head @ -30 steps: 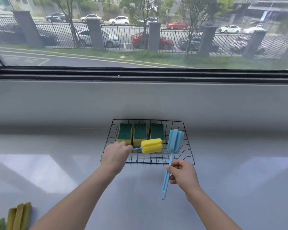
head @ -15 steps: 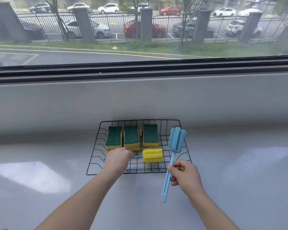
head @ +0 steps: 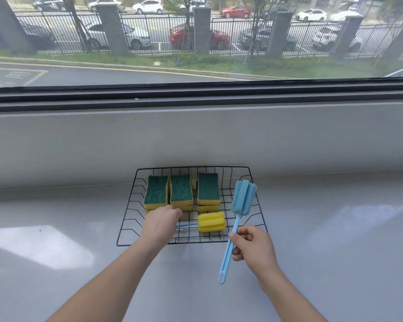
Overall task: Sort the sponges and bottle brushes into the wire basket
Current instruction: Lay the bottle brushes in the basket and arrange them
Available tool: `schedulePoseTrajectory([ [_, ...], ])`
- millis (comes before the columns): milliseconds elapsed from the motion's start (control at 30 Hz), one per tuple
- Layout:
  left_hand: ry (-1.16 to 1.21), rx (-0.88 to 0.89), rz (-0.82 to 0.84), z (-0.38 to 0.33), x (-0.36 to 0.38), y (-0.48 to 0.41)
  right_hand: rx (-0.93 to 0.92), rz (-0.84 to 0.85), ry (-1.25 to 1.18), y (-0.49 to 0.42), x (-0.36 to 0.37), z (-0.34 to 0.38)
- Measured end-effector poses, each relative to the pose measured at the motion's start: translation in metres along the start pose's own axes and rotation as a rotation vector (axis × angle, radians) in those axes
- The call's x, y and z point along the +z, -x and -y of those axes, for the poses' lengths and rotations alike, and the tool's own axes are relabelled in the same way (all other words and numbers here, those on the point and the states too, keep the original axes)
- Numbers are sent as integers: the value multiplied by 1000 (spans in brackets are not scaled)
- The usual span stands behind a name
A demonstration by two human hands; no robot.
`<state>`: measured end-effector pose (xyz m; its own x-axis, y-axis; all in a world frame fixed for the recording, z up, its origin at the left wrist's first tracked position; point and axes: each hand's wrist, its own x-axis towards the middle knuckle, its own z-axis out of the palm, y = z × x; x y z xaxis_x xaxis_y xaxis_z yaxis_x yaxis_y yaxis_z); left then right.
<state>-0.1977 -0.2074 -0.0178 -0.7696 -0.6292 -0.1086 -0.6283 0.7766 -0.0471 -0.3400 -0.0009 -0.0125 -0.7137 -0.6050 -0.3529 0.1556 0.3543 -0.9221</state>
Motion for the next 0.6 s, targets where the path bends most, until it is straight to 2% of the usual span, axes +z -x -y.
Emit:
schedulePoseTrajectory([
  [133,90,-29,-114,3,-9,16,-14,-16,-23,7,6,6],
  [300,562,-106,-188,-13,-32,54,-16,-99,-115,17,20,19],
  [400,762,-36,-147,-31,-48,78,7,-125,-203,24,33,28],
  [467,706,38,-146,-39,-55,90,22,-116,-252,31,42,35],
  [533,550,86,-209,-42,-57,97,20,-97,-275,39,52,40],
  [600,490,94,-277,-40,-60,101,2,-71,-283,47,59,43],
])
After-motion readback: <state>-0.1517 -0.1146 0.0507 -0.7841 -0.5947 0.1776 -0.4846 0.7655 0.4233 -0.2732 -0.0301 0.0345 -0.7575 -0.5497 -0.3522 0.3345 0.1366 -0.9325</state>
